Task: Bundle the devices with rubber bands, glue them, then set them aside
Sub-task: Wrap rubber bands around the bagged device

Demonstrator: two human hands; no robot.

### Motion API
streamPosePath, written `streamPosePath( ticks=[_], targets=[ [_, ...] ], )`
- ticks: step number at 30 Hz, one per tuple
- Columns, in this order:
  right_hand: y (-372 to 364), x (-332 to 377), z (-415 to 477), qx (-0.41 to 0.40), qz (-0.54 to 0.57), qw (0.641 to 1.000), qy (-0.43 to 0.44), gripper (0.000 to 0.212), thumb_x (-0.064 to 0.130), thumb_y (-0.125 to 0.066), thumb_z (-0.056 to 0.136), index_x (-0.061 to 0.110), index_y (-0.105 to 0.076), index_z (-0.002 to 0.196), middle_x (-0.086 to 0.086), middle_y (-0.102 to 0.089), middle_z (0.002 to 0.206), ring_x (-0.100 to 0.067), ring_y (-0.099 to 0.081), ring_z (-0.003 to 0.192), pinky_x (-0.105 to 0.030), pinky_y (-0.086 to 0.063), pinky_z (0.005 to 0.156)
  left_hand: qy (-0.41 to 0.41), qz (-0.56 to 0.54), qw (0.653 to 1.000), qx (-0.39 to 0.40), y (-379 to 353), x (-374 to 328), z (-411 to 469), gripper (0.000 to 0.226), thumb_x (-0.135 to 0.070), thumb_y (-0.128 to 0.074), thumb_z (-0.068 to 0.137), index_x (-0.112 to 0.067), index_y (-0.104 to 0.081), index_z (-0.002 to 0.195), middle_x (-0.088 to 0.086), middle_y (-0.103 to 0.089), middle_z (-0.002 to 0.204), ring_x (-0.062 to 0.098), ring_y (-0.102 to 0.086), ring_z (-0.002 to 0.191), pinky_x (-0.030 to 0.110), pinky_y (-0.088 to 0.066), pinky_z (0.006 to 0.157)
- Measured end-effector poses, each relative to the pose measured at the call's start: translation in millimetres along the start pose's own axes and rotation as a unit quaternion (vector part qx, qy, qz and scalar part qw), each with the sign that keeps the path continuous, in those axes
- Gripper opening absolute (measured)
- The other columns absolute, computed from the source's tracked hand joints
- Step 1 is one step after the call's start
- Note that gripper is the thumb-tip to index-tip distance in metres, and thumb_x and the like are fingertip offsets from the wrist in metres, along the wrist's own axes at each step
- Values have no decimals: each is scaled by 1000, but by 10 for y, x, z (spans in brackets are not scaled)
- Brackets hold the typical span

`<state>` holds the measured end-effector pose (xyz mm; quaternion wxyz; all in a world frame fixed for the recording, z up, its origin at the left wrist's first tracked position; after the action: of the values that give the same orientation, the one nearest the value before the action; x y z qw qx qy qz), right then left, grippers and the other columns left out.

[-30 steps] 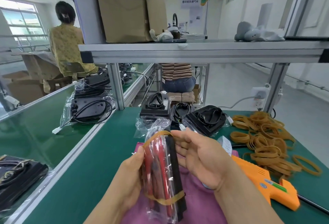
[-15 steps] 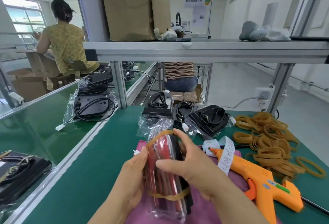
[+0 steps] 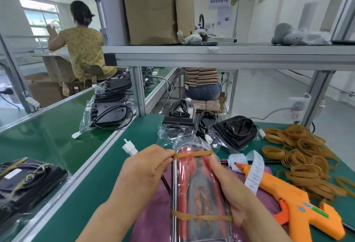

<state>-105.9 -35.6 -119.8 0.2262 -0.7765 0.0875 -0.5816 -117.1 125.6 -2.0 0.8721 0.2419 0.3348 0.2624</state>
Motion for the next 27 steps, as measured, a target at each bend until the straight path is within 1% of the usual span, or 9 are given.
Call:
streamPosePath(
  ticks=[2,5,9,13,17,20,22,24,27],
  targets=[
    [-20,-21,-2,2,2,1000,-1,62,55,-64,85,4,-68,120,-29,-63,123,-45,-56,114,-65,-41,103,-44,70,997,5,-2,-80,-1,16,-14,-63,90,-11,-77,95,-3,-69,81,17,-68,66,36,-58,58],
    [-69,-72,-11,13,7,1000,-16,62,56,-63,84,5,-70,117,-29,-64,121,-37,-65,99,-61,-43,101,-52,90,995,-7,12,-126,-27,28,-26,-55,92,-9,-78,91,-2,-70,79,17,-69,64,32,-58,55],
    [-73,-103,-4,23,10,999,-23,63,56,-67,84,4,-69,119,-31,-61,124,-46,-56,116,-64,-39,105,-50,102,993,-32,12,-140,-49,35,-27,-47,91,-9,-76,84,-1,-68,73,19,-66,58,32,-55,49],
    [-97,-93,2,39,-1,999,-13,64,56,-70,78,5,-70,118,-29,-64,121,-43,-60,113,-61,-45,102,-38,106,993,-40,6,-93,-51,33,-26,-48,91,-9,-76,84,-1,-65,70,20,-63,54,35,-53,44],
    [-4,-83,57,24,14,1000,7,63,55,-68,82,10,-65,126,-26,-64,125,-43,-60,117,-62,-44,103,-5,54,998,-29,-50,-31,-119,37,-24,-46,90,-9,-75,106,1,-70,90,21,-69,70,35,-59,59],
    [22,-2,93,8,0,999,33,52,54,-63,90,17,-64,127,-22,-66,124,-40,-64,114,-59,-46,101,-8,40,999,-29,-88,-51,-173,38,-21,-46,92,-9,-70,119,0,-69,101,13,-68,80,26,-56,69],
    [6,82,98,-1,-29,998,53,44,52,-59,92,19,-68,121,-23,-67,120,-41,-66,108,-60,-50,96,43,-23,998,-41,-64,56,-178,33,-23,-48,97,-16,-67,123,-7,-67,108,2,-63,94,19,-51,85],
    [-11,180,85,-14,-57,995,82,40,50,-60,91,23,-66,121,-22,-68,118,-42,-67,106,-62,-50,93,105,-92,989,-46,-66,164,-200,30,-14,-50,100,-22,-65,125,-16,-63,114,-2,-58,109,15,-44,96],
    [-61,324,23,-29,-88,987,131,40,48,-67,86,28,-64,121,-16,-71,116,-38,-69,104,-59,-53,91,152,-114,979,-68,-3,204,-225,34,-16,-52,101,-33,-57,129,-27,-55,124,-10,-48,120,3,-34,96]
  ],
)
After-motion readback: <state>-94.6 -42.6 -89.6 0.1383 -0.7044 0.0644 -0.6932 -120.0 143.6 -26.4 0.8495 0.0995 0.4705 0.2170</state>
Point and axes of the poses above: each hand's wrist, its own z-axis towards the middle knuckle, its own y-axis out of the back of the hand, x = y × z, the point moved 9 cm from there along z, towards the middle knuckle
